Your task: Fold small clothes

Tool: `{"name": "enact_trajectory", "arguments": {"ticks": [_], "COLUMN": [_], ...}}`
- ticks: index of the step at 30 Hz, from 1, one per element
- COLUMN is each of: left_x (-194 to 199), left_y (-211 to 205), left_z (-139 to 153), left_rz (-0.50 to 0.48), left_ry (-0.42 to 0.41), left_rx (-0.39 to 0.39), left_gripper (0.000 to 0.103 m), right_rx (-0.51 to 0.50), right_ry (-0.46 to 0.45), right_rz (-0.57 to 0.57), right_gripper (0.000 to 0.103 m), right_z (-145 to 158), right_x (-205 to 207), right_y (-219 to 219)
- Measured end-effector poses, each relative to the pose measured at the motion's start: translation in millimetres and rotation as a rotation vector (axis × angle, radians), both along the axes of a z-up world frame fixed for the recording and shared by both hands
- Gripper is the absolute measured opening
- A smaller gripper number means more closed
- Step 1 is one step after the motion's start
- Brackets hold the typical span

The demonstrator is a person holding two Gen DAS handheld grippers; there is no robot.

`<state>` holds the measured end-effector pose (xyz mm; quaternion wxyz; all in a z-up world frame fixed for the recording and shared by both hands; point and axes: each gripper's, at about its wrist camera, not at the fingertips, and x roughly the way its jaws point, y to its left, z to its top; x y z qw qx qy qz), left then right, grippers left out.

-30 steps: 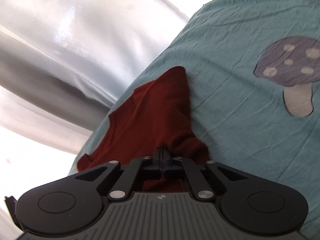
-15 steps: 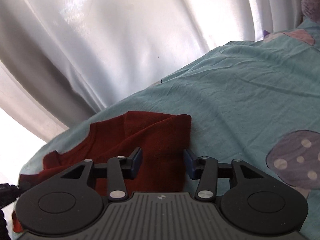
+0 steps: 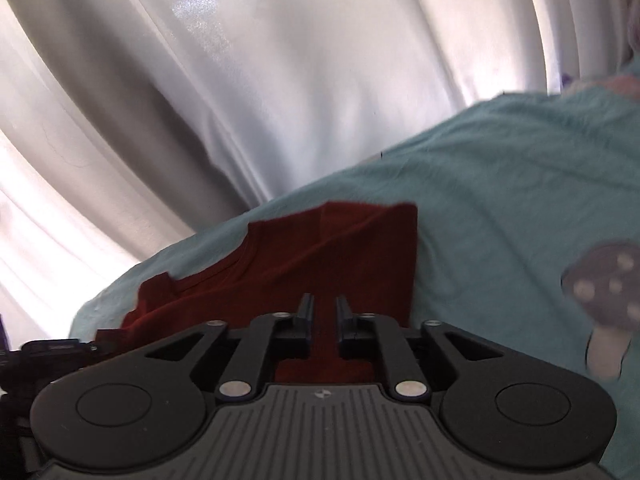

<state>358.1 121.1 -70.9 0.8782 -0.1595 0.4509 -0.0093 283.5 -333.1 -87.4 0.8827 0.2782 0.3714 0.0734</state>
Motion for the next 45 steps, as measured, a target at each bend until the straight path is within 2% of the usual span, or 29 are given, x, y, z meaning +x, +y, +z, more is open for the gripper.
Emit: {"name": "enact_trajectory", "arguments": {"ticks": [2, 7, 9, 10, 13, 16, 19, 20, 22, 24, 26, 30, 32, 33, 34, 35, 37, 38, 40, 44, 45], "left_x": [0, 2, 2, 2, 0, 4, 4, 0, -6, -8, -8, -14, -23, -30, -39, -50, -75, -88, -114, -159, -169], "left_y": [2, -4, -6, -7, -11, -16, -15, -14, -12, -8, -4, 6, 21, 33, 48, 64, 100, 120, 160, 236, 251], "left_z": [-3, 0, 0, 1, 7, 4, -7, -8, -5, -5, -8, -10, -8, -6, -3, 0, 5, 6, 5, 0, -2], "left_rz": [0.005, -0.011, -0.013, -0.012, -0.038, -0.053, -0.047, -0.04, -0.038, -0.034, -0.019, 0.015, 0.045, 0.083, 0.135, 0.189, 0.301, 0.364, 0.518, 0.826, 0.892], "left_ry": [0.008, 0.012, 0.015, 0.015, -0.017, -0.002, 0.042, 0.045, 0.026, 0.03, 0.048, 0.041, 0.031, 0.022, 0.003, -0.018, -0.061, -0.08, -0.108, -0.156, -0.171], "left_rx": [-0.007, 0.022, 0.021, 0.014, -0.011, 0.014, 0.067, 0.076, 0.086, 0.091, 0.082, 0.049, -0.047, -0.112, -0.169, -0.221, -0.311, -0.342, -0.351, -0.284, -0.269], "left_gripper": [0.005, 0.005, 0.005, 0.005, 0.005, 0.006, 0.008, 0.009, 0.013, 0.013, 0.013, 0.018, 0.034, 0.052, 0.063, 0.066, 0.074, 0.075, 0.076, 0.073, 0.069], "right_rx": [0.079, 0.096, -0.008, -0.058, -0.18, -0.316, -0.317, -0.306, -0.292, -0.323, -0.358, -0.369, -0.406, -0.404, -0.384, -0.358, -0.327, -0.316, -0.292, -0.207, -0.196], "right_ry": [0.056, 0.118, 0.107, 0.104, 0.078, 0.051, 0.071, 0.066, 0.012, -0.044, -0.054, 0.019, 0.0, 0.0, -0.002, 0.0, 0.0, -0.004, -0.004, 0.015, 0.023], "right_rz": [-0.001, -0.022, -0.025, -0.031, -0.043, -0.045, -0.021, -0.008, 0.012, 0.031, 0.041, 0.072, 0.079, 0.08, 0.079, 0.08, 0.076, 0.077, 0.078, 0.071, 0.066], "right_gripper": [0.034, 0.027, 0.008, 0.003, 0.001, 0.0, 0.001, 0.005, 0.007, 0.013, 0.018, 0.018, 0.019, 0.021, 0.024, 0.029, 0.032, 0.033, 0.036, 0.038, 0.038], "right_z": [-14, -36, -35, -33, -29, -26, -22, -18, -8, 1, 1, -18, -18, -16, -15, -14, -13, -12, -11, -15, -16], "right_x": [-15, -14, -9, -8, -11, -13, -13, -15, -21, -24, -19, -3, -4, -5, -7, -9, -13, -17, -21, -27, -28], "right_y": [-1, 5, 15, 19, 29, 38, 42, 42, 45, 51, 59, 73, 79, 80, 80, 79, 77, 77, 76, 72, 71]}}
